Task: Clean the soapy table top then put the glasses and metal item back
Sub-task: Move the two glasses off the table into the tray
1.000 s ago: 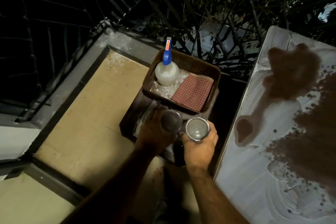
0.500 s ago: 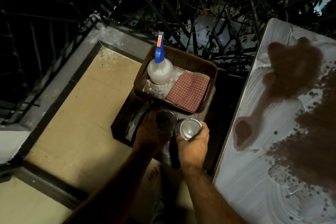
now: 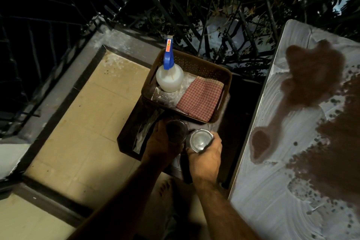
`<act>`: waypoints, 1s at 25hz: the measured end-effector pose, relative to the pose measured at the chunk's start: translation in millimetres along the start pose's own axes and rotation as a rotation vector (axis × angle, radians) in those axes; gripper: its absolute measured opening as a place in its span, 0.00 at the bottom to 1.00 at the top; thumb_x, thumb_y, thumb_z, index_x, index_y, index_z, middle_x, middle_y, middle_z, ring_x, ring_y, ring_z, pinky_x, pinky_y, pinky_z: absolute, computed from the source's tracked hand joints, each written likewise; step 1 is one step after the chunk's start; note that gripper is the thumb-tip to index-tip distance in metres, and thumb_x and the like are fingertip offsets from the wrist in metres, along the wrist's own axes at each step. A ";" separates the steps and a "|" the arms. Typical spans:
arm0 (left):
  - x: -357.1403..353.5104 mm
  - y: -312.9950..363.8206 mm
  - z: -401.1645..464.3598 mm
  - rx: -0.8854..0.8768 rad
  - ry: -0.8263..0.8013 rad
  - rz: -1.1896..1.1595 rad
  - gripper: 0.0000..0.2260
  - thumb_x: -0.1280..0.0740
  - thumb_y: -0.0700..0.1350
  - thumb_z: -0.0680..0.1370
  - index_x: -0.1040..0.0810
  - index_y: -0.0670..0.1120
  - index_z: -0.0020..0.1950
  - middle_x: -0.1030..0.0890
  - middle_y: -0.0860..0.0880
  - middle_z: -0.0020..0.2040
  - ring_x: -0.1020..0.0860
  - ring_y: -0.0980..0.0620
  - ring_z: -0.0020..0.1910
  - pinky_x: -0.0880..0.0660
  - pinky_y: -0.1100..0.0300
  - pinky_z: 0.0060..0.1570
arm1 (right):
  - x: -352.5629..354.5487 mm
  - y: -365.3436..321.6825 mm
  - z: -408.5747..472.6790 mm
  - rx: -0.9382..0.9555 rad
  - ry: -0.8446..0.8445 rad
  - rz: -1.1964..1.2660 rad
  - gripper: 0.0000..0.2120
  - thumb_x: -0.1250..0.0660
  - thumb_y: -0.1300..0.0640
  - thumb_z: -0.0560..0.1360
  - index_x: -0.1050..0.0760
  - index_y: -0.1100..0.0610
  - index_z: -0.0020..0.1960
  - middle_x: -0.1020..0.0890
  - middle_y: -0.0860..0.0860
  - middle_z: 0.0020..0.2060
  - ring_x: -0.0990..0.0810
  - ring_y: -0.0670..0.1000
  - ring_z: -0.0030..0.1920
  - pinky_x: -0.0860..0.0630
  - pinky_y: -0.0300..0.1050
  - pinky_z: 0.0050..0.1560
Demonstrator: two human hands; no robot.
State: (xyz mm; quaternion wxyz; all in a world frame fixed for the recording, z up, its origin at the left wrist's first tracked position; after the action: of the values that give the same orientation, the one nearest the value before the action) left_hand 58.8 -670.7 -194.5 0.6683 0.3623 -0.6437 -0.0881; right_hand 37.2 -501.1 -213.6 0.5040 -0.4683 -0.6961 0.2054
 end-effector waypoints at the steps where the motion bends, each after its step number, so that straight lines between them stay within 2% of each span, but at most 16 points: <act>1: -0.6 5.3 -0.6 -0.056 0.011 0.026 0.34 0.16 0.44 0.63 0.24 0.27 0.61 0.16 0.29 0.52 0.15 0.33 0.48 0.15 0.47 0.44 | 0.0 -0.2 0.1 -0.003 0.005 -0.009 0.41 0.20 0.60 0.65 0.36 0.50 0.73 0.29 0.49 0.68 0.27 0.51 0.66 0.30 0.40 0.60; 3: -4.3 6.0 4.1 -0.112 -0.016 0.045 0.36 0.18 0.46 0.62 0.28 0.29 0.61 0.16 0.28 0.50 0.14 0.32 0.45 0.15 0.47 0.38 | 0.0 -0.3 0.2 -0.013 0.010 -0.020 0.42 0.20 0.60 0.65 0.36 0.50 0.73 0.29 0.49 0.68 0.27 0.52 0.66 0.29 0.42 0.60; 5: -9.8 -9.1 5.3 0.019 -0.080 -0.022 0.37 0.19 0.45 0.64 0.30 0.32 0.66 0.19 0.29 0.58 0.16 0.32 0.53 0.18 0.51 0.47 | 0.8 -1.3 -0.2 -0.014 0.011 -0.028 0.42 0.19 0.60 0.65 0.36 0.50 0.73 0.29 0.49 0.68 0.27 0.52 0.66 0.28 0.43 0.61; 6: -10.7 -17.0 7.2 0.079 -0.096 -0.034 0.37 0.20 0.43 0.67 0.32 0.35 0.70 0.23 0.32 0.64 0.19 0.33 0.59 0.23 0.54 0.53 | 1.2 -1.7 -0.8 -0.017 0.002 -0.033 0.42 0.20 0.61 0.65 0.37 0.50 0.73 0.30 0.50 0.68 0.27 0.52 0.67 0.28 0.43 0.62; 9: -18.2 -26.2 5.7 0.166 -0.136 -0.088 0.37 0.23 0.41 0.71 0.36 0.41 0.77 0.30 0.39 0.73 0.27 0.40 0.69 0.31 0.56 0.63 | -2.9 -4.6 -3.8 -0.028 -0.100 -0.039 0.52 0.21 0.67 0.64 0.45 0.46 0.77 0.39 0.50 0.74 0.33 0.52 0.71 0.32 0.43 0.66; 12: -3.7 -8.8 1.3 0.118 -0.127 -0.101 0.39 0.25 0.42 0.72 0.39 0.42 0.80 0.33 0.40 0.77 0.30 0.40 0.73 0.31 0.51 0.69 | -2.4 -12.9 -10.2 -0.042 -0.176 -0.085 0.59 0.23 0.71 0.62 0.54 0.41 0.78 0.52 0.49 0.78 0.40 0.56 0.75 0.34 0.46 0.65; 15: 18.1 13.9 -11.8 -0.046 -0.070 0.010 0.39 0.24 0.50 0.72 0.34 0.34 0.76 0.29 0.34 0.74 0.28 0.35 0.72 0.27 0.41 0.68 | 4.4 -24.7 -15.4 -0.071 -0.185 -0.094 0.59 0.24 0.70 0.62 0.55 0.39 0.77 0.57 0.47 0.78 0.45 0.58 0.77 0.32 0.54 0.68; 17: 35.8 23.3 -16.3 -0.080 -0.024 0.015 0.38 0.26 0.56 0.73 0.31 0.34 0.75 0.27 0.34 0.72 0.28 0.33 0.72 0.26 0.37 0.66 | 10.9 -36.3 -18.3 -0.034 -0.160 -0.090 0.55 0.23 0.68 0.63 0.51 0.40 0.76 0.54 0.46 0.78 0.45 0.57 0.77 0.33 0.58 0.70; 19: 54.1 31.1 -13.5 -0.097 0.027 0.007 0.39 0.35 0.65 0.76 0.30 0.35 0.74 0.26 0.35 0.71 0.27 0.34 0.70 0.25 0.37 0.65 | 26.0 -58.1 -21.1 0.133 -0.016 -0.110 0.45 0.24 0.66 0.63 0.42 0.43 0.71 0.42 0.47 0.73 0.37 0.54 0.72 0.28 0.56 0.67; 20: 62.2 33.7 -10.0 -0.105 0.051 -0.007 0.38 0.38 0.65 0.76 0.30 0.36 0.74 0.25 0.36 0.70 0.26 0.34 0.70 0.24 0.37 0.63 | 34.1 -71.1 -22.8 0.239 0.075 -0.135 0.39 0.26 0.66 0.64 0.38 0.44 0.68 0.37 0.47 0.68 0.33 0.52 0.67 0.25 0.52 0.64; 22: 78.5 36.6 2.5 -0.135 0.112 -0.036 0.33 0.36 0.58 0.77 0.29 0.34 0.73 0.25 0.34 0.70 0.26 0.35 0.69 0.23 0.37 0.62 | 42.9 -95.9 -22.1 0.404 0.194 -0.179 0.29 0.29 0.66 0.66 0.33 0.46 0.62 0.32 0.47 0.58 0.31 0.48 0.59 0.25 0.48 0.57; 25: 98.3 41.4 37.8 -0.238 0.151 -0.037 0.29 0.34 0.49 0.76 0.29 0.28 0.68 0.25 0.30 0.67 0.25 0.32 0.67 0.26 0.37 0.65 | 41.5 -122.1 4.5 0.473 0.186 -0.247 0.20 0.31 0.63 0.69 0.30 0.49 0.58 0.30 0.48 0.55 0.32 0.49 0.57 0.28 0.47 0.58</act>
State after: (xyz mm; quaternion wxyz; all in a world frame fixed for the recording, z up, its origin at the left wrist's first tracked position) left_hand 24.7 -712.2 -94.9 0.7515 0.2978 -0.5696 -0.1488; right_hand -23.4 -522.9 -101.8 0.6821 -0.2662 -0.6313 0.2556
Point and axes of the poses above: each hand's wrist, its own z-axis towards the middle knuckle, its own x-axis out of the back of the hand, y = z × x, the point moved 8 cm from there along z, towards the middle knuckle
